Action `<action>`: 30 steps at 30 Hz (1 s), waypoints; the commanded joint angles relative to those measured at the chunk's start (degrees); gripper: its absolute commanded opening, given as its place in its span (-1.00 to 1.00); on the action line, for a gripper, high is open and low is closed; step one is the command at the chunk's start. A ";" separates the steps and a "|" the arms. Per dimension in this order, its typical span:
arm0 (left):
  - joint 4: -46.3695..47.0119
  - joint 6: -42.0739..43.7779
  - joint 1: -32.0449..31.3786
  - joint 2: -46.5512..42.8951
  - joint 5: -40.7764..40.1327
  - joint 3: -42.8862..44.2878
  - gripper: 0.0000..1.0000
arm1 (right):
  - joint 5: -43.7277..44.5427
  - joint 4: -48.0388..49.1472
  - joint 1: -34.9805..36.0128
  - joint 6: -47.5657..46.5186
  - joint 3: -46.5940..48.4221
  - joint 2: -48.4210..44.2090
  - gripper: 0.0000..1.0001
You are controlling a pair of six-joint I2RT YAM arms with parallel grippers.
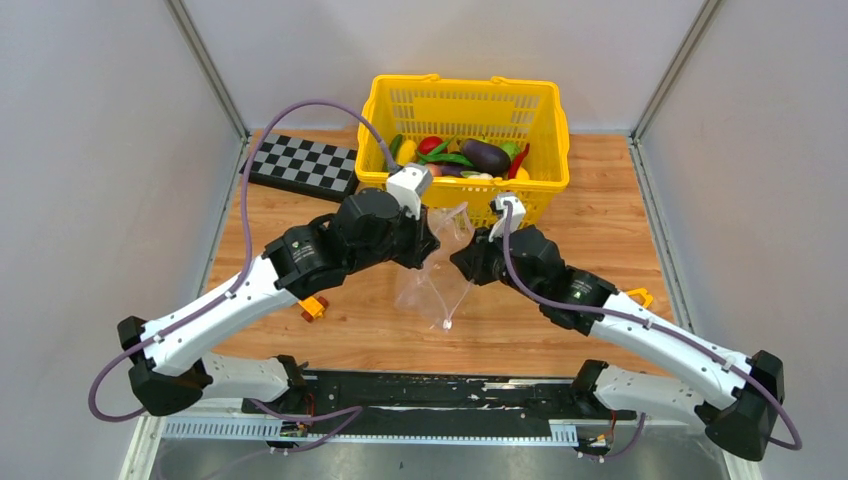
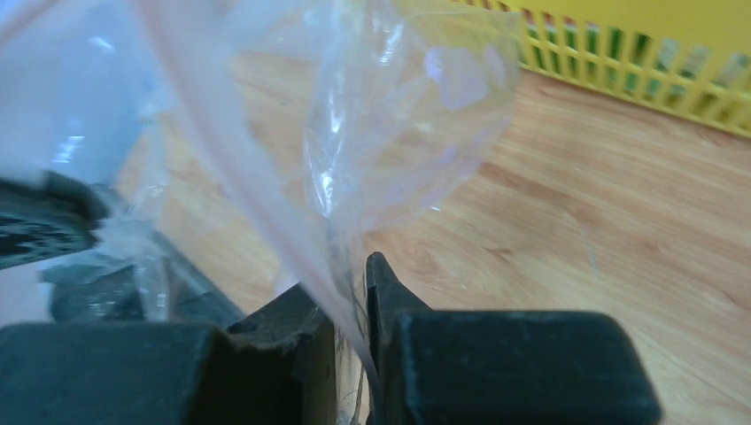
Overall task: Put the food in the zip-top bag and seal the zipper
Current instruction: Adjust the zipper food storage bag at the center of the board.
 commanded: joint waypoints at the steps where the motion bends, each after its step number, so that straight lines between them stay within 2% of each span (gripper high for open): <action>1: -6.12 3.57 -2.57 1.93 -6.59 9.01 -1.00 | -11.09 10.81 -0.40 -2.25 1.20 -0.83 -0.70; 7: -16.60 1.86 -2.62 -1.23 -16.64 13.39 -1.00 | -25.40 20.21 -0.63 3.62 7.24 10.81 -0.73; 12: -20.83 2.35 -2.65 -4.94 -17.91 14.43 -1.00 | -33.92 31.57 -1.47 10.78 7.43 17.57 -0.72; 14: -20.28 1.69 -2.69 -5.29 -16.35 13.73 -1.00 | -38.72 32.87 -1.95 11.15 8.61 20.25 -0.72; 16: -18.43 1.19 -2.68 -4.77 -15.35 11.30 -1.00 | -39.75 32.04 -2.90 12.22 8.68 21.82 -0.72; 19: -16.78 0.12 -2.68 -2.07 -14.75 7.69 -1.00 | -36.34 30.59 -4.86 12.72 4.95 21.66 -0.70; 23: -12.52 -1.99 -2.62 0.14 -17.30 1.26 -1.00 | -28.39 22.37 -8.18 8.29 0.65 19.82 -0.66; 27: -7.65 -2.48 -2.59 1.48 -18.82 -2.42 -1.00 | -23.97 11.39 -10.08 2.61 0.73 17.70 -0.64; 30: -3.61 -1.34 -2.59 2.13 -18.36 -3.35 -1.00 | -20.04 7.28 -10.06 0.95 0.97 14.84 -0.63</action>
